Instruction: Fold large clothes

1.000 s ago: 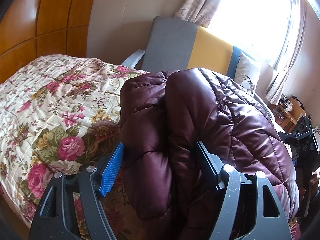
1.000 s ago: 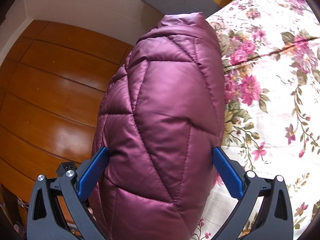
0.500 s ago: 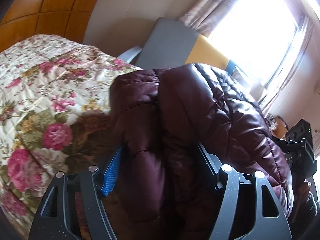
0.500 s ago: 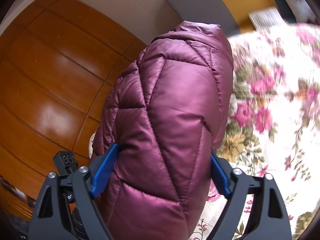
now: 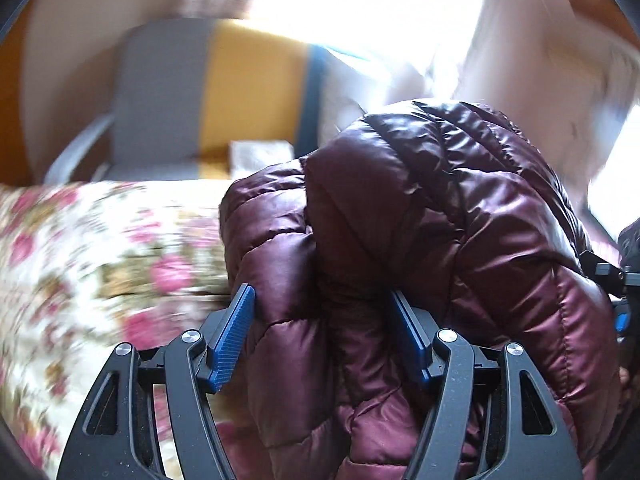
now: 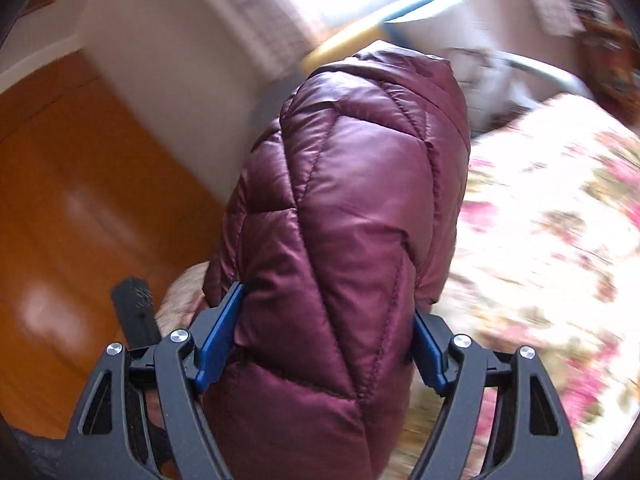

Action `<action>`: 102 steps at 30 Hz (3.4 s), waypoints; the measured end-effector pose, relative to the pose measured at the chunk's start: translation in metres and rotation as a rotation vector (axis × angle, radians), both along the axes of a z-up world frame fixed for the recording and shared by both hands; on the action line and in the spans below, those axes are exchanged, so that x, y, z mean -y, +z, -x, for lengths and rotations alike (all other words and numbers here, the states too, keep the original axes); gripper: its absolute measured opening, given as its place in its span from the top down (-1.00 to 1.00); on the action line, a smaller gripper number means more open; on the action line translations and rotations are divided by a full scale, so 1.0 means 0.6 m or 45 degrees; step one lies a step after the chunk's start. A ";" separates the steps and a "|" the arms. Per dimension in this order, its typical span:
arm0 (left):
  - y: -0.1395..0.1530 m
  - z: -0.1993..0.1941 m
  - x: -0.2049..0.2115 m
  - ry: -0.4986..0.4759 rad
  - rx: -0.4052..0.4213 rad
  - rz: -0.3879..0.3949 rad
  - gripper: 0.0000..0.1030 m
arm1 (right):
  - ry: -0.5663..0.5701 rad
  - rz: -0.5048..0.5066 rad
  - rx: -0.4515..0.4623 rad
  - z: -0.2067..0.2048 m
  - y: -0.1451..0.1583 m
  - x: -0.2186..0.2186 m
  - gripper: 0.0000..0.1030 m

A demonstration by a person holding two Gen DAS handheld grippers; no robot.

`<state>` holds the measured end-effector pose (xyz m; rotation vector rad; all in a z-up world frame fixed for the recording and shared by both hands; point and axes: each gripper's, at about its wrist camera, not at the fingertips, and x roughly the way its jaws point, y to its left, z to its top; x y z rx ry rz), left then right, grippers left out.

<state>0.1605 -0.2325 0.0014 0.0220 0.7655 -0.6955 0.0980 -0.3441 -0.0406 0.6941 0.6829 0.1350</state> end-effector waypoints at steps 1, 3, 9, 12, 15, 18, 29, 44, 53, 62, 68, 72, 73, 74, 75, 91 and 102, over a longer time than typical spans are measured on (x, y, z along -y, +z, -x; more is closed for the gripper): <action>-0.008 0.004 0.021 -0.025 0.009 -0.041 -0.27 | -0.041 -0.009 -0.054 0.017 -0.030 0.016 -0.42; -0.023 0.027 0.053 -0.060 0.061 -0.104 -0.27 | -0.105 -0.077 -0.107 0.044 -0.077 0.035 -0.41; -0.011 0.056 0.053 -0.011 0.116 -0.152 -0.27 | -0.177 -0.060 -0.067 0.073 -0.058 0.038 -0.68; -0.006 0.059 0.042 0.026 0.101 -0.153 -0.27 | -0.290 0.143 -0.024 0.064 0.009 0.019 -0.68; -0.004 0.061 0.038 0.044 0.113 -0.164 -0.27 | -0.295 0.261 -0.033 0.031 0.052 -0.009 -0.68; -0.004 0.064 0.038 0.055 0.121 -0.169 -0.27 | -0.245 0.379 -0.151 -0.055 0.062 -0.059 -0.68; -0.034 0.041 0.011 0.143 0.045 -0.144 -0.27 | -0.129 0.603 -0.458 -0.245 -0.071 -0.132 -0.80; 0.027 0.095 -0.017 0.172 0.145 -0.073 -0.53 | -0.270 0.504 -0.264 -0.130 0.008 -0.099 -0.88; 0.054 0.122 -0.033 0.191 0.214 -0.035 -0.76 | -0.340 0.491 -0.207 -0.063 0.033 -0.122 -0.91; 0.065 0.154 -0.059 0.218 0.235 -0.019 -0.79 | -0.404 0.555 -0.167 -0.001 0.052 -0.171 -0.95; 0.066 0.180 -0.088 0.271 0.232 -0.013 -0.89 | -0.440 0.636 -0.164 0.053 0.051 -0.230 -0.96; 0.061 0.199 -0.106 0.303 0.239 -0.031 -0.91 | -0.481 0.694 -0.169 0.090 0.043 -0.261 -0.96; 0.059 0.202 -0.110 0.307 0.238 -0.035 -0.91 | -0.490 0.715 -0.172 0.099 0.041 -0.270 -0.96; 0.056 0.205 -0.114 0.310 0.233 -0.038 -0.91 | -0.498 0.728 -0.174 0.108 0.039 -0.277 -0.96; 0.053 0.210 -0.117 0.313 0.229 -0.041 -0.91 | -0.509 0.733 -0.177 0.115 0.038 -0.282 -0.96; 0.031 0.253 -0.150 0.313 0.220 -0.085 -0.92 | -0.592 0.794 -0.207 0.138 0.028 -0.332 -0.96; 0.037 0.257 -0.154 0.321 0.232 -0.086 -0.92 | -0.587 0.873 -0.195 0.134 0.023 -0.351 -0.96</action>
